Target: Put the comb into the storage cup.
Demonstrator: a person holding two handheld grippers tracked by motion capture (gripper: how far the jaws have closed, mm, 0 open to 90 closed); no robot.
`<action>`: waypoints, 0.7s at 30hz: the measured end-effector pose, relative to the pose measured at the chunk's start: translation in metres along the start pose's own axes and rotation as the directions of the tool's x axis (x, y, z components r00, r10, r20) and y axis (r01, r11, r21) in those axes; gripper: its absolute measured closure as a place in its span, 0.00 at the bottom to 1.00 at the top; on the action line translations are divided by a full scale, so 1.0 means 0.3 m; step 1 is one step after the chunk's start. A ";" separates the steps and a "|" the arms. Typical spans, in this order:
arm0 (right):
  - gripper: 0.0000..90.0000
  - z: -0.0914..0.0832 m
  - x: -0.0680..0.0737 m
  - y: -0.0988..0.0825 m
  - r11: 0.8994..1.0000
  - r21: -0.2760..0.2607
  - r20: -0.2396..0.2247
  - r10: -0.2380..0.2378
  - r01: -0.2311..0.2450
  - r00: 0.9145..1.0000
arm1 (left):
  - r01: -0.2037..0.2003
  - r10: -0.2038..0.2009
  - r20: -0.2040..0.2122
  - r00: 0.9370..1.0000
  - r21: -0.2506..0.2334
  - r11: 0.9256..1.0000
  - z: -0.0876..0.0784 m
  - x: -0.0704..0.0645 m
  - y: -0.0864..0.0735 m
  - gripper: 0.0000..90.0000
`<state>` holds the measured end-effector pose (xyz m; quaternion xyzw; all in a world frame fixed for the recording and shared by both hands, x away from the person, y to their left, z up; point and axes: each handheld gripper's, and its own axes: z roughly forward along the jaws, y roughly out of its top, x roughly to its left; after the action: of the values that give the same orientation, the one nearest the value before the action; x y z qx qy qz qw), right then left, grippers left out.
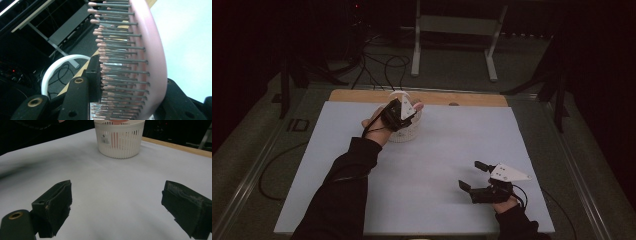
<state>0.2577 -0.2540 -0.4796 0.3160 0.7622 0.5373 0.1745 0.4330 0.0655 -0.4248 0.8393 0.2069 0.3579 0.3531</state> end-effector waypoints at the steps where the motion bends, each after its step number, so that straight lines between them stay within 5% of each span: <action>1: 0.10 0.001 -0.002 -0.001 1.000 -0.001 0.000 0.001 -0.001 1.000 | -0.004 0.004 0.004 1.000 0.003 1.000 0.001 -0.001 0.000 0.70; 21: 0.10 0.000 -0.003 0.000 1.000 0.000 0.004 0.007 -0.007 1.000 | -0.067 0.066 0.049 0.997 0.020 0.998 0.015 -0.040 0.009 0.68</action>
<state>0.2583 -0.2546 -0.4796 0.3196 0.7607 0.5375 0.1742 0.4285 0.0546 -0.4306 0.8579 0.1743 0.3468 0.3366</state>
